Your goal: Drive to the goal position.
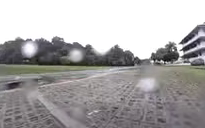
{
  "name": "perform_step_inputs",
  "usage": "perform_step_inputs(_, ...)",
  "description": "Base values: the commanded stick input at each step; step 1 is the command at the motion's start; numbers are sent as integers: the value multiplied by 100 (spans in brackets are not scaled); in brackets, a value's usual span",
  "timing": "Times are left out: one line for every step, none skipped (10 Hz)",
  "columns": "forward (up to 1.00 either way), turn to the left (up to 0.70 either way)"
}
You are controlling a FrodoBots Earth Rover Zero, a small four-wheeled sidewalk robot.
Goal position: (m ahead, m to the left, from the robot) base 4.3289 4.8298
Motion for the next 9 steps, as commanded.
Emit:
perform_step_inputs(85, 0)
perform_step_inputs(85, 0)
perform_step_inputs(85, 0)
perform_step_inputs(85, 0)
perform_step_inputs(85, 0)
perform_step_inputs(85, 0)
perform_step_inputs(85, 0)
perform_step_inputs(85, 0)
perform_step_inputs(85, 0)
